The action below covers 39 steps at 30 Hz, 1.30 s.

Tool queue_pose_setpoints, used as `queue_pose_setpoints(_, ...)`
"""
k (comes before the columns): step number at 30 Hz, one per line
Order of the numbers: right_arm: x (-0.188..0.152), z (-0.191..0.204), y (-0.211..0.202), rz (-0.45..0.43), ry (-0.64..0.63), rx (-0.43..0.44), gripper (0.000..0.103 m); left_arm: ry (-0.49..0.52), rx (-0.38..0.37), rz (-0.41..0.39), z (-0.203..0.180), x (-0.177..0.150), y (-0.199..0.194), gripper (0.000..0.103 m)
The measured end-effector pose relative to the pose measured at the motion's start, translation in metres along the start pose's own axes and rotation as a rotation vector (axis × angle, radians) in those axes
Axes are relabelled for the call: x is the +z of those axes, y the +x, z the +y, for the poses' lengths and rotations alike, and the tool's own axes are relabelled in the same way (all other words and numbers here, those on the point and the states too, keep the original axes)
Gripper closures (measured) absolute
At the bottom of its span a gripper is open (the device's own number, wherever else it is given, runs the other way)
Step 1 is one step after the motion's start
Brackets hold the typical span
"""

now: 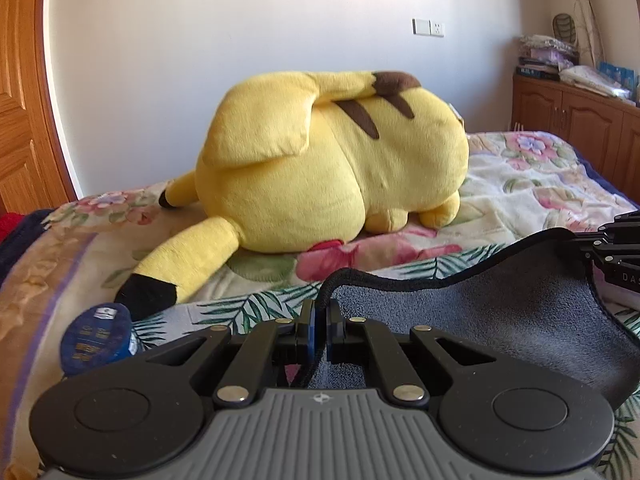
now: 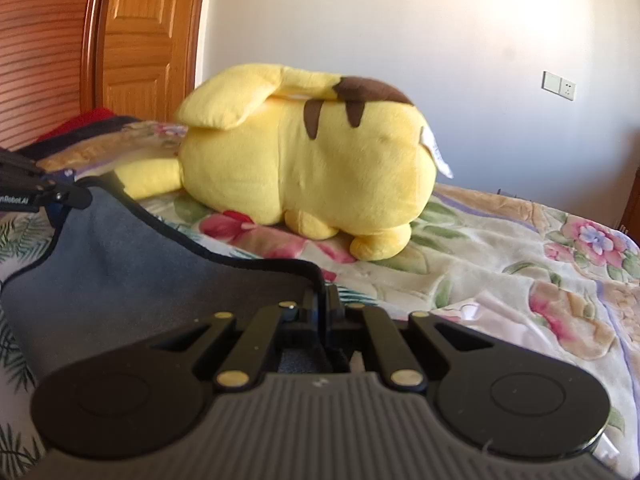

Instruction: Fold towel

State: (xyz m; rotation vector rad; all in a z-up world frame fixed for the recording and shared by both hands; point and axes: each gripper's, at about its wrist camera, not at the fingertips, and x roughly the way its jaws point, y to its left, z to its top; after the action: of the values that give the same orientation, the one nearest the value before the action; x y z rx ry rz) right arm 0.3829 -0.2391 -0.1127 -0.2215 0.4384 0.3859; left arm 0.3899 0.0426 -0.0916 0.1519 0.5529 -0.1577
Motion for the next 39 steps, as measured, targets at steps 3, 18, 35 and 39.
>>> queue_pose_setpoints(3, -0.005, 0.003, 0.005, 0.016, -0.019, 0.0, 0.099, 0.005, -0.007, 0.013, -0.001, -0.004, 0.006, 0.103)
queue_pose_setpoints(18, -0.007, 0.0, 0.004, 0.06, 0.021, -0.012, 0.047, -0.016, 0.019, 0.031, -0.007, -0.01, 0.0, 0.07)
queue_pose_setpoints(35, 0.032, 0.017, -0.107, 0.031, 0.083, 0.021, 0.047, 0.028, 0.018, 0.008, -0.033, 0.029, -0.113, 0.059)
queue_pose_setpoints(39, 0.039, 0.02, -0.129, 0.018, 0.092, 0.013, 0.047, 0.048, 0.011, -0.018, -0.04, 0.037, -0.14, 0.051)
